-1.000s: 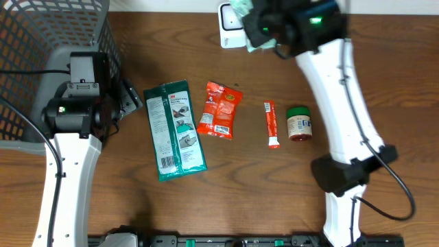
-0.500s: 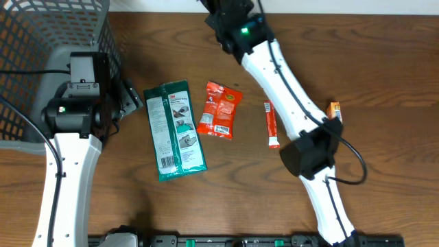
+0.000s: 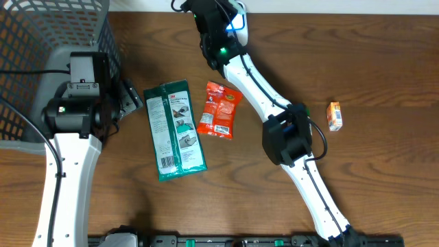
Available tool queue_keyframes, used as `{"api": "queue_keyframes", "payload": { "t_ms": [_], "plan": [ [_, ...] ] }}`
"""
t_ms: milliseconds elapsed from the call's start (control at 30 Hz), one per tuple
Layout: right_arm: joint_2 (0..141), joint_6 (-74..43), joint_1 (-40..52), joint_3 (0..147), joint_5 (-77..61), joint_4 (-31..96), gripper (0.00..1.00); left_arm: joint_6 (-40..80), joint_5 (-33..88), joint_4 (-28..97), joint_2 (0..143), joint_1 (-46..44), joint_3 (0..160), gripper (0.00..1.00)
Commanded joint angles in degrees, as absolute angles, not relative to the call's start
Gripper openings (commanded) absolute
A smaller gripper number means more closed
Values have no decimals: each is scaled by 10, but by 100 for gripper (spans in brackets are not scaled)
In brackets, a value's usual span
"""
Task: Scan the item barcode
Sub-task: 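Hold the pale green pouch barcode up to the white scanner, right gripper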
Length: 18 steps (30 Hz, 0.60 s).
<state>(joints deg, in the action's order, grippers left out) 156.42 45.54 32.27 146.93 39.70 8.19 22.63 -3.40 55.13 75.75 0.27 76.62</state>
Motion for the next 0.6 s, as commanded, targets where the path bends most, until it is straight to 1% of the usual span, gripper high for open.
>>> {"api": "queue_keyframes", "payload": {
  "t_ms": [0,133,367,567],
  "plan": [
    [1580,411,322,1477,396,77,1,223,-48,552,760,6,768,82],
    [1592,413,321,1476,399,87,1,223,-48,552,760,6,768,82],
    [1600,397,321,1476,399,145,1,223,-48,552,760,6,768,82],
    [1600,382,319,1476,365,187,1,223,-48,552,760,6,768,82]
  ]
}}
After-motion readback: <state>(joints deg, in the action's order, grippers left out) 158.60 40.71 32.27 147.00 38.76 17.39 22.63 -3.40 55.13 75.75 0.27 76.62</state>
